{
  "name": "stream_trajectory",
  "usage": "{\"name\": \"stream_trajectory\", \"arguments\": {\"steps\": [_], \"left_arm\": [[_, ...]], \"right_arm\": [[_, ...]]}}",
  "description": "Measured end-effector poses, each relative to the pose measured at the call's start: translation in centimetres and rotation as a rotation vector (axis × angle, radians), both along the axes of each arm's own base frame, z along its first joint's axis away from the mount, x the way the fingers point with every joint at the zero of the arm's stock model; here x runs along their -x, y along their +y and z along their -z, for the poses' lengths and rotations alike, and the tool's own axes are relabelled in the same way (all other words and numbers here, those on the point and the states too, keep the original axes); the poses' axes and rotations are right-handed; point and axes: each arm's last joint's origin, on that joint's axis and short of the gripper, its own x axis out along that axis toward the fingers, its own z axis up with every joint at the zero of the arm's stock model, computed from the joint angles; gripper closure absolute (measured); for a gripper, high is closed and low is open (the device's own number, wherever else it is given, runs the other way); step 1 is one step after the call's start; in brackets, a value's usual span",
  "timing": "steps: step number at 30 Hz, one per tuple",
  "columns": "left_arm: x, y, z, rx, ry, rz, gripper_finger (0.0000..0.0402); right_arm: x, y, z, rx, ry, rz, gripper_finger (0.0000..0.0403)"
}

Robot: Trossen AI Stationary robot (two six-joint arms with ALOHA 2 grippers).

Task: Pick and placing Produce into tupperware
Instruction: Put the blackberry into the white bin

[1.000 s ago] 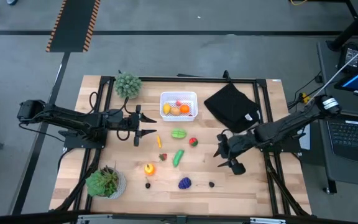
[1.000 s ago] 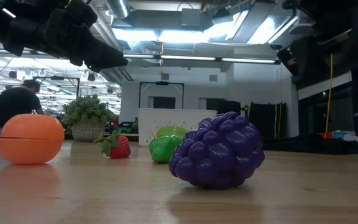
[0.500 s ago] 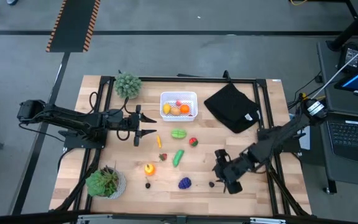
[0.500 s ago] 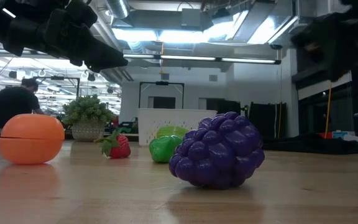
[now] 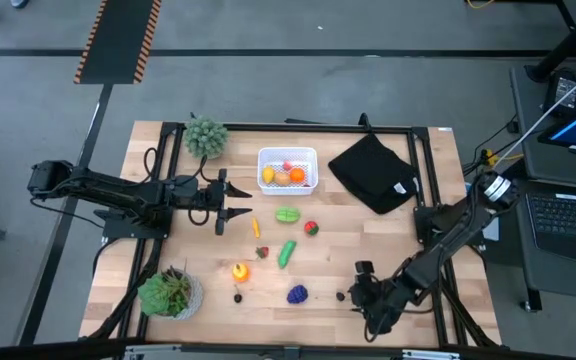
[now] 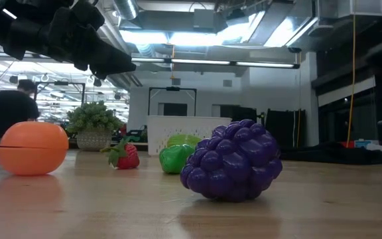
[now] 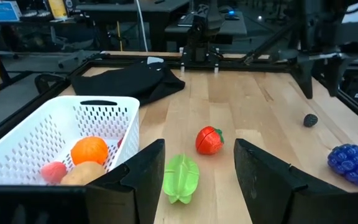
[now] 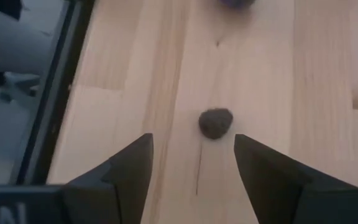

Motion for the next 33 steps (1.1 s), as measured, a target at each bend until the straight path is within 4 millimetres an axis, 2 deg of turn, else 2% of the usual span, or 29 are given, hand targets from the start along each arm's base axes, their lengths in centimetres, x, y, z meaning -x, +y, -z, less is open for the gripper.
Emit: {"name": "stream_trajectory", "arguments": {"steps": [4, 7, 12, 24, 33], "left_arm": [[0.0, 0.0, 0.0, 0.003, 0.0, -0.001, 0.0217], [0.0, 0.0, 0.0, 0.003, 0.0, 0.0, 0.0217], [0.0, 0.0, 0.0, 0.017, 0.003, -0.003, 0.0217], [0.1, 0.0, 0.4, 0.029, 0.043, -0.006, 0.0217], [0.1, 0.0, 0.4, 0.028, 0.043, -0.005, 0.0217]], "right_arm": [[-0.8, 0.6, 0.6, 0.039, 0.02, 0.022, 0.0177], [-1.1, 0.4, 1.6, 0.113, 0.026, 0.055, 0.0174], [-1.6, 0.0, 2.4, 0.133, 0.044, 0.088, 0.0176], [-2.2, 0.3, 2.0, 0.047, -0.004, 0.129, 0.0175], [-2.1, 0.5, 2.1, 0.006, 0.033, 0.118, 0.0175]]}}
